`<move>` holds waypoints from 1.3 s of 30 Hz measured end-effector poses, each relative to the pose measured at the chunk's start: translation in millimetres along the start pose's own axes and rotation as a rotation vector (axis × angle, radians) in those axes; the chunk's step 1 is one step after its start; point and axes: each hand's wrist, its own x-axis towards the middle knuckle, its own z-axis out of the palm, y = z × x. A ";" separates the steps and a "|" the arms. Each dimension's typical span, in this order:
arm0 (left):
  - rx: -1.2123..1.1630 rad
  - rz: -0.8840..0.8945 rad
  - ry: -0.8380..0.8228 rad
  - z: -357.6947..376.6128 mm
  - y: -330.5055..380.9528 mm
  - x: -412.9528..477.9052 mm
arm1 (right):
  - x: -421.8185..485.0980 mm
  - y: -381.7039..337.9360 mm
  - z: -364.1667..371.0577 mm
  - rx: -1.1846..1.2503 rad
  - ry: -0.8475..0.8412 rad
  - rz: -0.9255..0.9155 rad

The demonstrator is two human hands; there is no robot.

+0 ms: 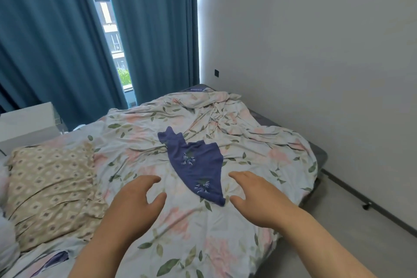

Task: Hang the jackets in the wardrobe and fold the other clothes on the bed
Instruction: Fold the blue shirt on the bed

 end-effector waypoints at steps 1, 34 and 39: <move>0.006 0.000 0.001 6.5 7.1 5.5 | 7.4 9.2 -2.5 0.012 -0.001 -0.005; 0.055 -0.218 -0.080 180.1 107.3 146.7 | 196.0 219.2 -29.1 -0.034 -0.270 -0.138; -0.019 -0.246 -0.129 198.5 88.6 165.5 | 213.1 217.9 -25.8 -0.087 -0.323 -0.119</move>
